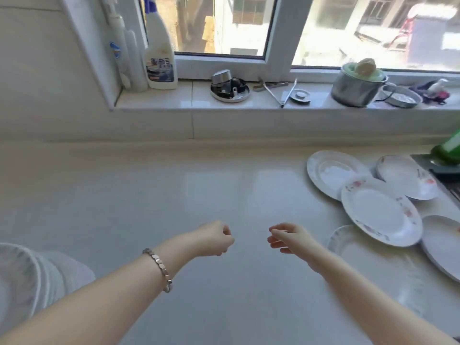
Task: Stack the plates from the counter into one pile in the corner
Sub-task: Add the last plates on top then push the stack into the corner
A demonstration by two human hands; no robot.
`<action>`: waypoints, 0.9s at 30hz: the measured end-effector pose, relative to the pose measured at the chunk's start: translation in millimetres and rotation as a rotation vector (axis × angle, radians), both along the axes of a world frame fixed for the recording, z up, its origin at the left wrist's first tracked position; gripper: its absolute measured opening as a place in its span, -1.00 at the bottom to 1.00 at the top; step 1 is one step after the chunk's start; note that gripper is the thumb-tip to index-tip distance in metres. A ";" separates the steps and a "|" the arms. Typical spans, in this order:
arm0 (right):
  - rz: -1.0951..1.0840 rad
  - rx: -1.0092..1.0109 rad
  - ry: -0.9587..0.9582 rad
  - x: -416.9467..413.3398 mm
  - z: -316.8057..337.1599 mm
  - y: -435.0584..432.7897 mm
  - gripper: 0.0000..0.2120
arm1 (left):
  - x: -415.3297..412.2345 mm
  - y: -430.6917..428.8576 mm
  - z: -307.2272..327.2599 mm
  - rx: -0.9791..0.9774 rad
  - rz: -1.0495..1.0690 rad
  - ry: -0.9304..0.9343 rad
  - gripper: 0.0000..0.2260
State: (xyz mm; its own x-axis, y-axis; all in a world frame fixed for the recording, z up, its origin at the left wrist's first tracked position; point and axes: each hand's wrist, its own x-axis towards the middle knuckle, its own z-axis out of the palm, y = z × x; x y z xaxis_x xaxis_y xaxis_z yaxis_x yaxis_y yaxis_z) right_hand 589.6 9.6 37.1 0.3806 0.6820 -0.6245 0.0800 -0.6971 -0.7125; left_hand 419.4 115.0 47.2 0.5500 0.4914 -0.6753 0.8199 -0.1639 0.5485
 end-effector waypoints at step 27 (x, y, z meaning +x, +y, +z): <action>-1.219 0.175 0.360 314.9 -94.3 -119.5 -0.42 | 271.1 -97.7 -76.8 -0.141 0.235 0.065 -0.85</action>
